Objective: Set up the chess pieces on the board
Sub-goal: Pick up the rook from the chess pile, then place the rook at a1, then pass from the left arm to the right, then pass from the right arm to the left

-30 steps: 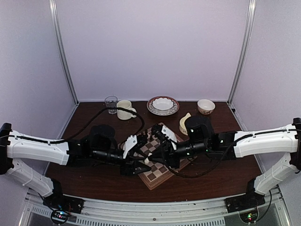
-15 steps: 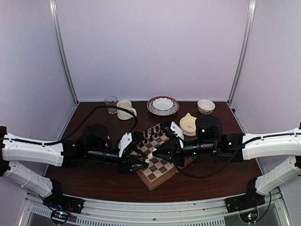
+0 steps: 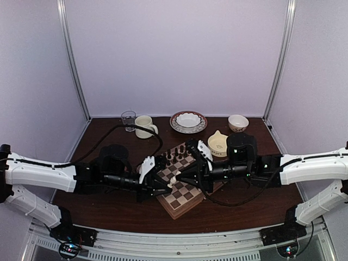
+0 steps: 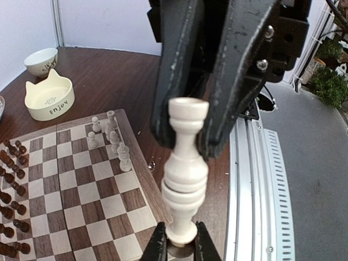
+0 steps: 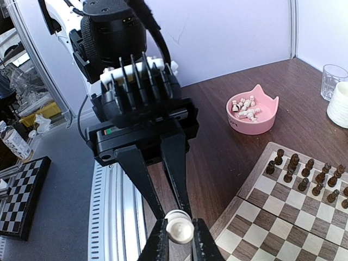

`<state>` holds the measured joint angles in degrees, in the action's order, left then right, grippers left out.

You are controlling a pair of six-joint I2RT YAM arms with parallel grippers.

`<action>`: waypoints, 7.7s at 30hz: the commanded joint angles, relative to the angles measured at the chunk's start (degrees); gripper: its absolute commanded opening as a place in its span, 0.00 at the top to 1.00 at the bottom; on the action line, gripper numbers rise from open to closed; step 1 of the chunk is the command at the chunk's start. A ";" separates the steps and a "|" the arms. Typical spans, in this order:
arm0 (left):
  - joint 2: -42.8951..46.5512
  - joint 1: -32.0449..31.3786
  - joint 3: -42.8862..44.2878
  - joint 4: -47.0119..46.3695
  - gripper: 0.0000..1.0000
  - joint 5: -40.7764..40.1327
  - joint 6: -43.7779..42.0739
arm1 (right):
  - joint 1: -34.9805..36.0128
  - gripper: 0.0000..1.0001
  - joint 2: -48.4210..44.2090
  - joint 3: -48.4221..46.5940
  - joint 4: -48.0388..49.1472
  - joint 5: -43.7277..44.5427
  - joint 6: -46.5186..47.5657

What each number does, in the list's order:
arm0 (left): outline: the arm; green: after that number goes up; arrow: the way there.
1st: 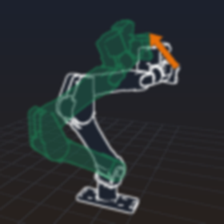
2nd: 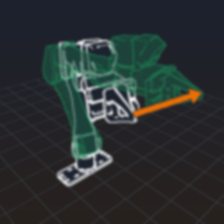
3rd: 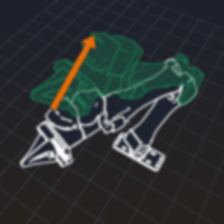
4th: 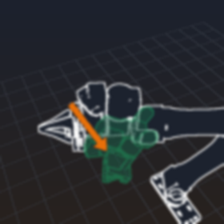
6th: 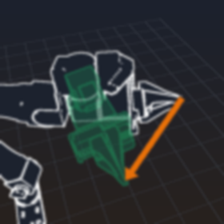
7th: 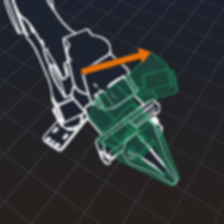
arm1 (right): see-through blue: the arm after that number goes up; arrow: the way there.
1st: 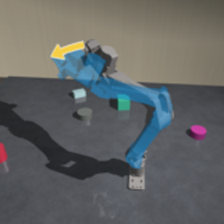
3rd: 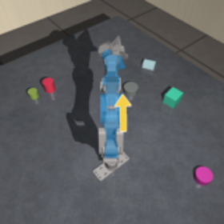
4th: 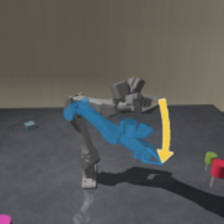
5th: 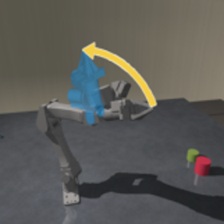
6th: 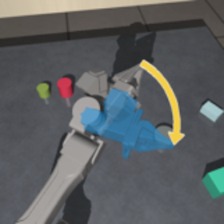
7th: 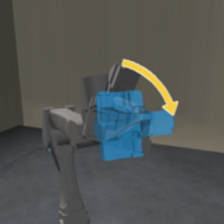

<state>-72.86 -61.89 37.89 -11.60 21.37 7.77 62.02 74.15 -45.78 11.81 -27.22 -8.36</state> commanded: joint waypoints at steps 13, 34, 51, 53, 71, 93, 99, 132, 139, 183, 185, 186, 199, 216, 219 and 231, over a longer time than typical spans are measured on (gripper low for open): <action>6.20 -0.08 -1.27 0.09 1.00 -19.02 3.66 | 0.23 1.00 -2.18 2.30 1.08 10.74 0.58; 26.94 -0.04 -7.47 9.72 1.00 -44.60 9.56 | 5.05 1.00 14.68 -3.08 -9.76 9.37 12.00; 26.19 0.06 -6.45 10.94 1.00 -40.26 10.29 | 5.66 1.00 22.70 -7.11 -12.87 15.10 12.87; 26.20 -0.03 -6.34 11.13 1.00 -39.89 10.25 | 5.66 1.00 23.15 -7.32 -13.01 15.75 12.98; 26.10 -0.02 -5.81 11.24 1.00 -39.08 10.25 | 5.66 0.93 24.89 -8.53 -14.69 16.92 13.50; 21.76 0.01 -2.75 14.58 1.00 -36.15 10.95 | 5.79 0.63 15.28 -3.88 -9.64 15.71 12.47; 18.07 0.06 0.76 17.14 1.00 -30.10 12.44 | 6.57 0.57 2.11 3.14 -3.22 18.01 13.54; 8.78 -0.07 12.72 33.74 1.00 -3.72 21.06 | 22.64 0.40 14.28 -17.81 -13.68 54.67 80.69; 7.21 -0.07 13.44 34.15 1.00 -3.27 21.13 | 23.38 0.40 16.76 -17.03 -5.83 59.57 86.33; 31.48 0.01 3.00 27.98 0.41 -16.61 21.28 | 13.50 0.97 3.03 -6.46 -8.44 36.07 51.19; 33.24 0.01 1.34 25.33 0.41 -16.40 20.36 | 10.18 0.98 0.91 -5.05 -6.93 28.65 43.09; 33.98 0.05 0.04 23.60 0.41 -16.20 19.73 | 8.41 0.98 0.27 -4.29 -5.72 24.75 39.61; 27.85 -0.06 -10.84 -4.75 0.42 -15.25 12.11 | 1.18 1.00 8.87 -1.69 15.68 6.47 8.85; 18.20 -0.25 -10.60 -13.56 0.49 -12.37 13.66 | 1.75 1.00 16.34 -3.13 20.74 4.11 0.86; 17.56 -0.25 -10.30 -13.79 0.49 -11.90 13.85 | 1.99 1.00 16.70 -3.54 20.05 4.27 1.20; 16.29 -0.25 -9.86 -14.25 0.59 -12.54 14.36 | 3.21 1.00 18.13 -5.50 17.38 4.54 2.61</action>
<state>-56.03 -61.93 26.24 -22.63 8.82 21.78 64.66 91.74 -49.56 29.36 -22.28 -6.20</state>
